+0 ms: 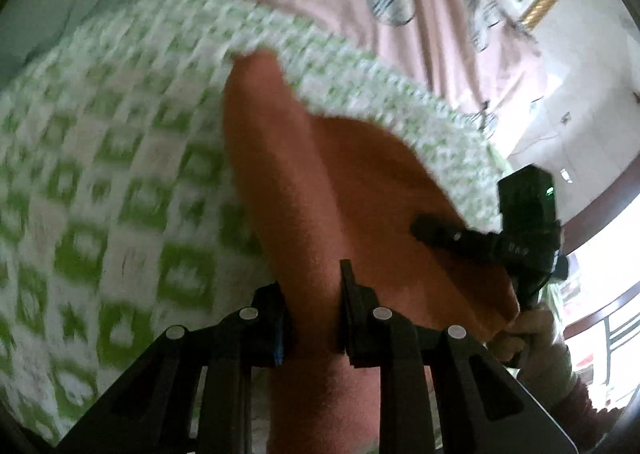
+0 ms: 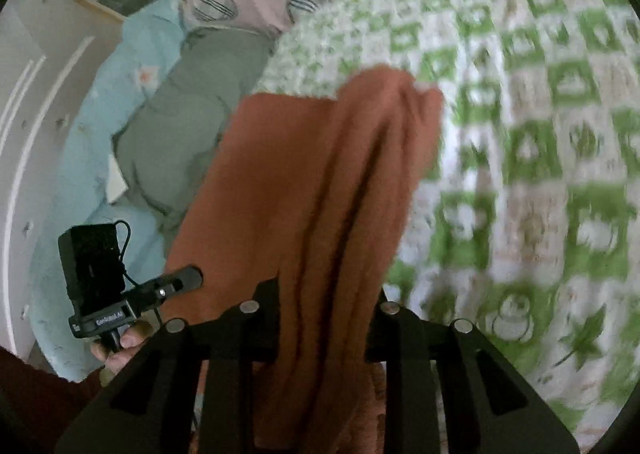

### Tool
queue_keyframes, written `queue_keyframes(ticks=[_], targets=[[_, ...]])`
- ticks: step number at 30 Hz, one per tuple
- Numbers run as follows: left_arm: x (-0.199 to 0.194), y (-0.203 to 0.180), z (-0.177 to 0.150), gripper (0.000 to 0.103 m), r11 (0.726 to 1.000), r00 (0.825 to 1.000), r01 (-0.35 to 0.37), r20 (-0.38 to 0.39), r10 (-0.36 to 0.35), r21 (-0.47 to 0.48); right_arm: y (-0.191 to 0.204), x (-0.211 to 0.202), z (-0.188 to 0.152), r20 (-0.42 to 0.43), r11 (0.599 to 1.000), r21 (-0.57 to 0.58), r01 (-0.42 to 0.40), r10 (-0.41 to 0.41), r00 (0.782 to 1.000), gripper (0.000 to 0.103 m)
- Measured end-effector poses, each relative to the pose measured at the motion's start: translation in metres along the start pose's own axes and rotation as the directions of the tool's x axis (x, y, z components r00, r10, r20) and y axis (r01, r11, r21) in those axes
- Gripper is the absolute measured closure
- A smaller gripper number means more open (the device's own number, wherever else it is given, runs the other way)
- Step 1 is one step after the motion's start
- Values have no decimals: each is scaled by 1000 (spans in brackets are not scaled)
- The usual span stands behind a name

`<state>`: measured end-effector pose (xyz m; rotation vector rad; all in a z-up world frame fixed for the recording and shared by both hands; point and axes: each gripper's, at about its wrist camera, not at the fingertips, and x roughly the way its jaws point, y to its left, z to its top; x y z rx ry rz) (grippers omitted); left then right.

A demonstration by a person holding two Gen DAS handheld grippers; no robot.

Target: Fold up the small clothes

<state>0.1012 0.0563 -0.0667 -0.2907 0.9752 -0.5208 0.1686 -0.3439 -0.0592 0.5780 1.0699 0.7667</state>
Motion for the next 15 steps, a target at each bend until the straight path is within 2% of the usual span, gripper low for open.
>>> queue_keyframes(ticks=[2, 3, 6, 8, 11, 15], targets=[[9, 14, -7, 75, 999, 1000, 9, -20, -9, -31, -8, 3, -8, -6, 999, 28, 19, -18, 1000, 68], [13, 20, -6, 68, 999, 999, 18, -28, -20, -51, -11, 2, -11, -4, 999, 41, 25, -25, 1000, 68], [14, 34, 3, 58, 993, 999, 42, -29, -46, -110, -10, -5, -14, 9, 997, 47, 60, -61, 998, 64], [9, 41, 15, 51, 993, 1000, 29, 3, -29, -118, -9, -13, -16, 21, 993, 42, 107, -108, 994, 52], [9, 58, 41, 50, 989, 999, 25, 41, -19, -147, -6, -28, -17, 59, 987, 39, 155, -157, 986, 49], [23, 85, 87, 50, 969, 996, 90, 50, -80, -232, -3, -45, -22, 117, 983, 52, 176, -181, 976, 49]])
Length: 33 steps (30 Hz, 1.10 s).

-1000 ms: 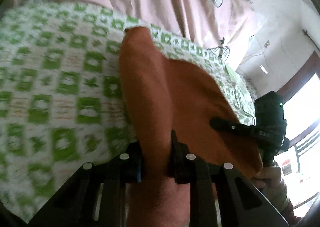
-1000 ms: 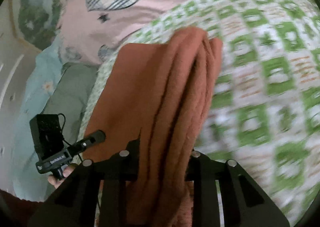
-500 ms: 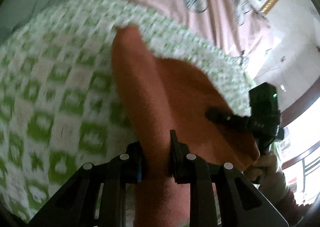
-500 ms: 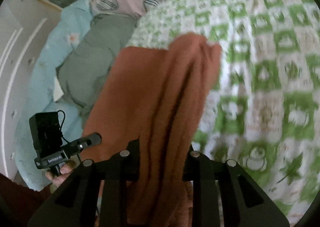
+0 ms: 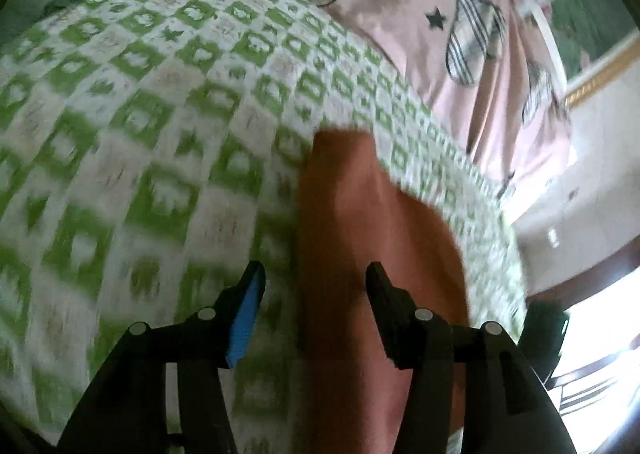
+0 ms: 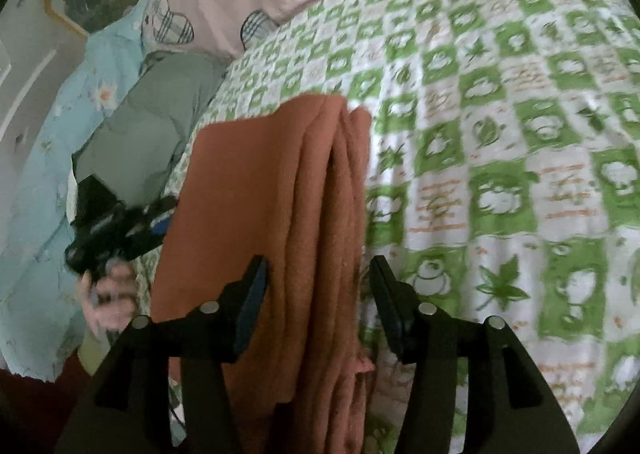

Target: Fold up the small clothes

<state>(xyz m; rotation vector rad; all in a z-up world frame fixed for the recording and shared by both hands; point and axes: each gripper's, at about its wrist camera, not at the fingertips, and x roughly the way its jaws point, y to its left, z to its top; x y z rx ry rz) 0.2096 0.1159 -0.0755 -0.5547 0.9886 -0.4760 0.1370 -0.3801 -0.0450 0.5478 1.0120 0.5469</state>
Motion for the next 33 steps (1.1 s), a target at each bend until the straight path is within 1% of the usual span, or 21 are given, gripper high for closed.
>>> queue_keyframes(ticks=[2, 3, 5, 7, 8, 9, 11, 14, 17, 20, 21, 23, 24, 25, 26, 27, 28, 29, 30, 32, 33], targets=[[11, 7, 21, 50, 998, 999, 30, -10, -30, -49, -2, -7, -1, 20, 1000, 14, -4, 3, 1000, 49], [18, 12, 33, 50, 994, 998, 62, -15, -64, -86, -1, -9, 0, 26, 1000, 19, -5, 5, 1000, 49], [31, 16, 49, 50, 986, 995, 95, -24, -99, -133, 3, -10, -1, 31, 1000, 17, -10, 10, 999, 49], [49, 19, 63, 50, 978, 989, 129, -55, -140, -163, 8, -10, -2, 27, 1000, 8, -11, 11, 1000, 49], [56, 18, 67, 52, 977, 987, 133, -67, -146, -169, 9, -10, -3, 25, 1000, 4, -14, 14, 1000, 49], [66, 17, 70, 62, 976, 986, 129, -85, -146, -174, 10, -9, -3, 23, 1000, 1, -16, 16, 1000, 49], [77, 14, 74, 93, 978, 984, 130, -98, -147, -162, 13, -7, -3, 21, 1000, -6, -11, 11, 1000, 49], [79, 4, 83, 93, 988, 991, 97, -83, -107, -117, 12, -8, -2, 21, 1000, -9, -12, 12, 1000, 49], [72, -10, 93, 93, 998, 996, 48, -68, -50, -29, 10, -13, -3, 28, 1000, -10, -6, 6, 1000, 49], [69, -25, 98, 93, 995, 998, 2, -67, 4, 97, 8, -17, -4, 35, 1000, -6, -1, 1, 999, 49], [69, -33, 96, 93, 983, 997, -36, -63, 48, 178, 7, -18, -5, 35, 1000, -5, 0, 0, 999, 49], [70, -42, 90, 93, 950, 991, -99, -52, 119, 295, 7, -20, -6, 36, 1000, -4, 1, -1, 999, 49], [69, -45, 86, 92, 934, 989, -110, -55, 136, 341, 8, -21, -6, 36, 1000, -5, 3, -2, 999, 49], [67, -43, 84, 92, 934, 991, -99, -54, 125, 344, 8, -22, -6, 39, 1000, -4, 3, -3, 999, 49], [64, -40, 83, 91, 943, 994, -73, -58, 97, 325, 9, -23, -5, 42, 1000, -3, -2, 2, 999, 49], [62, -35, 83, 87, 956, 995, -42, -70, 65, 289, 10, -24, -3, 46, 1000, -4, -9, 9, 999, 49], [61, -25, 84, 86, 969, 995, -22, -84, 44, 245, 14, -24, 1, 51, 1000, -11, -17, 18, 999, 49], [62, -18, 86, 83, 978, 995, -14, -92, 34, 209, 18, -24, 4, 55, 1000, -19, -20, 21, 998, 49], [63, -9, 87, 77, 987, 995, -4, -101, 21, 163, 23, -23, 8, 59, 999, -32, -24, 26, 998, 49], [65, 4, 89, 72, 996, 994, 20, -113, -10, 88, 29, -20, 14, 62, 999, -46, -27, 30, 998, 49], [66, 8, 89, 71, 998, 993, 37, -116, -30, 57, 32, -17, 17, 59, 998, -51, -27, 30, 998, 49]])
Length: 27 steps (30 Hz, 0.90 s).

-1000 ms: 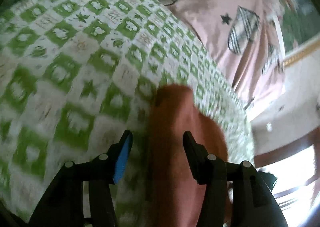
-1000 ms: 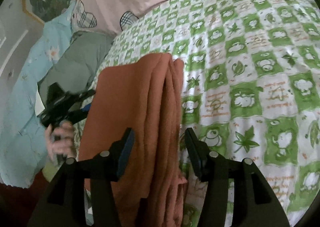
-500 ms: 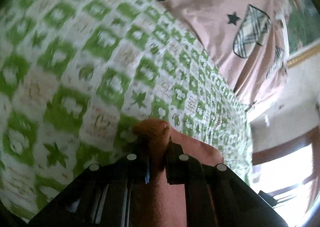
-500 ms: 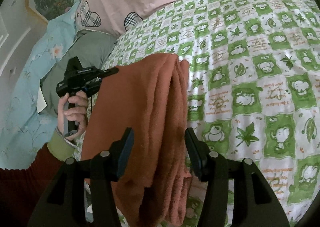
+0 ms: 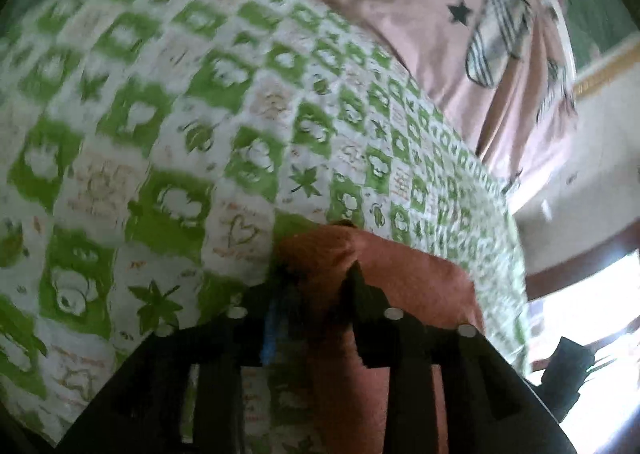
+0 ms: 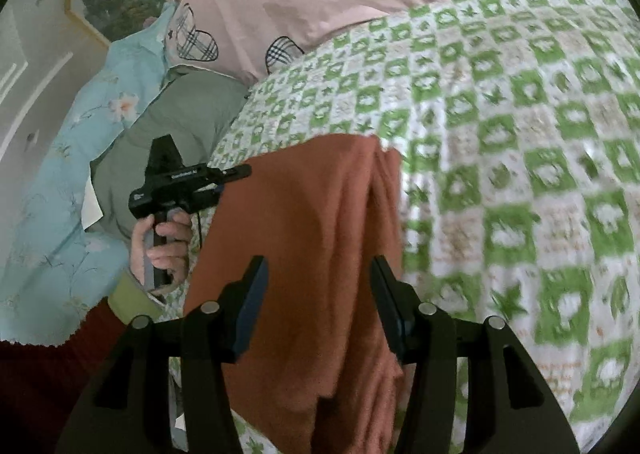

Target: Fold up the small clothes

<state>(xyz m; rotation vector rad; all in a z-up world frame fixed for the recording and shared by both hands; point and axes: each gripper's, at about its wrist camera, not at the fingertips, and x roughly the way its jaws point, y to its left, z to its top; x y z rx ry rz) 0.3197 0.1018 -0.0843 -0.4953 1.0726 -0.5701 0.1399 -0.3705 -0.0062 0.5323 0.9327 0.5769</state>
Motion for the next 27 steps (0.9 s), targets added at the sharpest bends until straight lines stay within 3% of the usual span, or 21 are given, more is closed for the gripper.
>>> queue_keyframes(ticks=[4, 6, 7, 9, 13, 15, 18, 21, 22, 23, 24, 27], targets=[[-4, -1, -3, 68, 1000, 1000, 23, 14, -22, -18, 4, 22, 11, -44, 1000, -1, 8, -8, 999, 49], [-7, -5, -5, 60, 999, 999, 36, 18, -36, -16, -1, 36, 14, -85, 999, 9, 34, -33, 996, 52], [-8, -5, -6, 59, 999, 999, 41, 17, -41, -19, -5, 46, 15, -105, 999, 25, 37, -35, 994, 60], [-7, -4, -8, 58, 999, 999, 34, 12, -34, -26, -9, 53, 16, -112, 999, 38, 24, -19, 994, 90], [-8, -2, -7, 57, 998, 999, 44, 8, -44, -44, -5, 14, 19, 37, 994, 59, -95, 93, 995, 92], [-5, -5, -6, 52, 998, 999, 49, 2, -49, -34, -8, 8, 17, 32, 997, 52, -62, 60, 998, 92], [7, -13, -2, 52, 999, 999, 32, -18, -33, -18, -22, 21, 7, -37, 998, 64, 1, 2, 999, 92], [16, -21, 0, 58, 1000, 999, 25, -25, -25, 4, -37, 33, -4, -72, 994, 107, -6, 14, 997, 92], [17, -24, 2, 66, 1000, 1000, 18, -13, -18, 19, -39, 34, -5, -71, 994, 110, -8, 16, 997, 92], [18, -26, 3, 86, 1000, 1000, 16, -9, -16, 23, -39, 34, -5, -69, 994, 111, -11, 19, 997, 92], [18, -27, 6, 92, 1000, 1000, 8, 0, -8, 25, -40, 33, -5, -68, 994, 111, -13, 20, 997, 92], [7, -30, 14, 96, 999, 999, 7, 53, -9, 40, -39, 30, -4, -72, 996, 90, -5, 12, 997, 92]])
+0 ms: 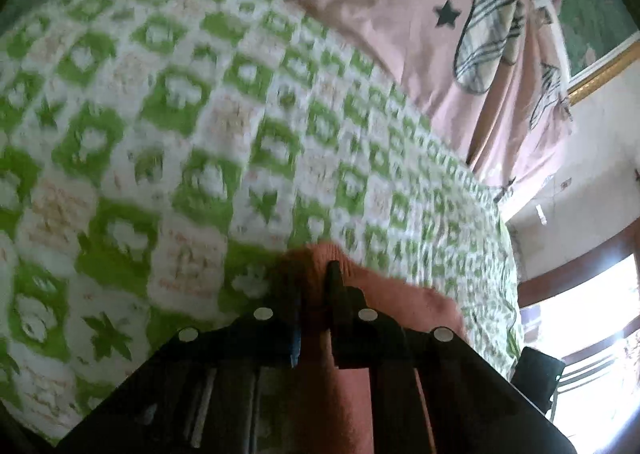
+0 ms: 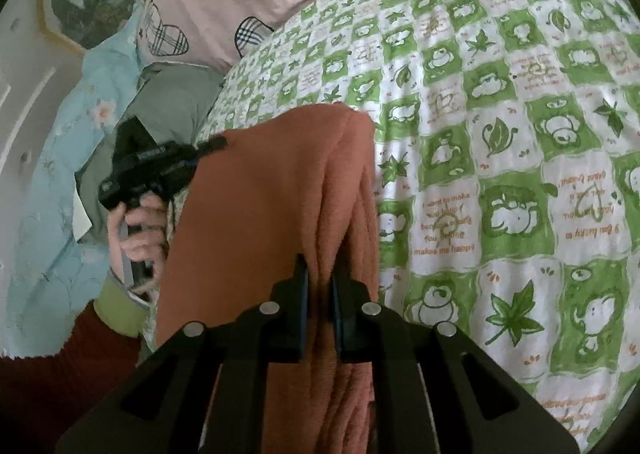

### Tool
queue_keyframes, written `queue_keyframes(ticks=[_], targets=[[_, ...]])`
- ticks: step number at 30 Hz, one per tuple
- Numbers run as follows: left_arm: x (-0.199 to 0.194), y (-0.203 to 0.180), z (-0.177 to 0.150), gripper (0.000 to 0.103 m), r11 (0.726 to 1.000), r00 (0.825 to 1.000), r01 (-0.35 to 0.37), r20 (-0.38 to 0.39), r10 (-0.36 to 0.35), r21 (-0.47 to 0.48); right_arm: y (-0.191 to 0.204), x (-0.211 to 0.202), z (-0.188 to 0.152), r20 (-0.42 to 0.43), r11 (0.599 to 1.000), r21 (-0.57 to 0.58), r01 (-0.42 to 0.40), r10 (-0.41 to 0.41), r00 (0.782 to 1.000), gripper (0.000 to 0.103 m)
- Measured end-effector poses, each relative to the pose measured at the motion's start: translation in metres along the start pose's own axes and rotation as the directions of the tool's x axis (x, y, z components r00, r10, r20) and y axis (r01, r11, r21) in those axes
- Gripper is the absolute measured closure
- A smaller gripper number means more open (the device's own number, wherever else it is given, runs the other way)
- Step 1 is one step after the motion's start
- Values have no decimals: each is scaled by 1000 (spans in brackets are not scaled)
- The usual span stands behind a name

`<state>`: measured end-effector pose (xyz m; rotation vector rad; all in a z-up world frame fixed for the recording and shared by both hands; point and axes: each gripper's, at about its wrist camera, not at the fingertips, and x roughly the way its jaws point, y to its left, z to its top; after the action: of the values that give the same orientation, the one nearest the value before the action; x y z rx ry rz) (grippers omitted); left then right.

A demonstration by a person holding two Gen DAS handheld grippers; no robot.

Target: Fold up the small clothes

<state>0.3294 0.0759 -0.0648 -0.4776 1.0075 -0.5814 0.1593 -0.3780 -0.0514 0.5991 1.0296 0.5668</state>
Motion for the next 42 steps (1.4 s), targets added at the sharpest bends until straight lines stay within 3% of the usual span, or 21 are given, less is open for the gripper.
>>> queue_keyframes(ticks=[3, 5, 7, 11, 12, 13, 14, 17, 18, 19, 20, 23, 25, 28, 31, 33, 36, 38, 40, 42], targets=[[-19, 0, 11, 101, 1000, 996, 9, 85, -9, 10, 4, 0, 0, 1, 1000, -17, 10, -10, 1000, 92], [-26, 1, 17, 103, 999, 993, -53, 103, 52, 5, 4, 1, 1, 5, 1000, -17, 11, -11, 1000, 92], [-33, 1, 15, 103, 998, 993, -56, 104, 56, -6, 5, 1, 3, 11, 1000, -18, 9, -9, 1000, 92], [-56, -18, -10, 103, 994, 992, -76, 111, 67, 77, 10, 1, 4, 9, 999, -37, 18, -18, 1000, 89], [-63, -28, -25, 96, 989, 992, -84, 103, 72, 118, 12, 1, 5, 8, 999, -41, 20, -20, 1000, 88], [-68, -34, -36, 94, 987, 993, -82, 97, 69, 141, 12, 2, 7, 10, 999, -31, 18, -18, 1000, 86], [-72, -41, -48, 91, 984, 994, -73, 93, 59, 163, 12, 2, 8, 11, 1000, -23, 12, -12, 1000, 76], [-80, -63, -91, 90, 970, 998, -43, 63, 29, 239, 15, 5, 18, 31, 1000, -17, -7, 8, 999, 62], [-80, -70, -108, 90, 964, 999, -25, 44, 14, 266, 15, 9, 22, 31, 1000, -11, -17, 17, 999, 62], [-78, -74, -118, 90, 960, 1000, -12, 23, 6, 279, 16, 12, 25, 25, 1000, -5, -18, 18, 1000, 69], [-76, -79, -127, 90, 956, 1000, -12, 5, 11, 292, 17, 13, 30, 23, 1000, -3, -12, 12, 1000, 91], [-77, -88, -152, 90, 946, 999, -15, -22, 23, 323, 32, -7, 39, 106, 999, -38, -38, 42, 993, 92], [-77, -88, -166, 90, 944, 998, -45, -19, 54, 327, 38, -17, 40, 145, 998, -68, -5, 15, 989, 92], [-57, -76, -184, 91, 951, 991, -99, -57, 121, 292, 21, 6, 36, 80, 994, -40, 100, -97, 992, 92], [-41, -68, -197, 92, 955, 986, -138, -52, 157, 263, 2, 26, 26, 17, 989, 6, 145, -145, 989, 91], [-43, -73, -196, 92, 951, 985, -149, -48, 168, 270, 3, 18, 26, 42, 989, 28, 143, -144, 989, 87], [-55, -83, -188, 91, 946, 986, -148, -25, 162, 289, 22, -12, 29, 140, 976, 10, 215, -215, 967, 84], [-64, -86, -173, 91, 941, 986, -166, 24, 167, 294, 44, -26, 35, 190, 984, -40, 172, -161, 968, 84], [-65, -84, -155, 91, 946, 985, -173, 61, 163, 273, 63, -15, 44, 149, 993, -82, 81, -68, 987, 82], [-58, -79, -131, 91, 960, 985, -164, 82, 150, 225, 70, 6, 49, 106, 994, -92, 51, -41, 993, 82]])
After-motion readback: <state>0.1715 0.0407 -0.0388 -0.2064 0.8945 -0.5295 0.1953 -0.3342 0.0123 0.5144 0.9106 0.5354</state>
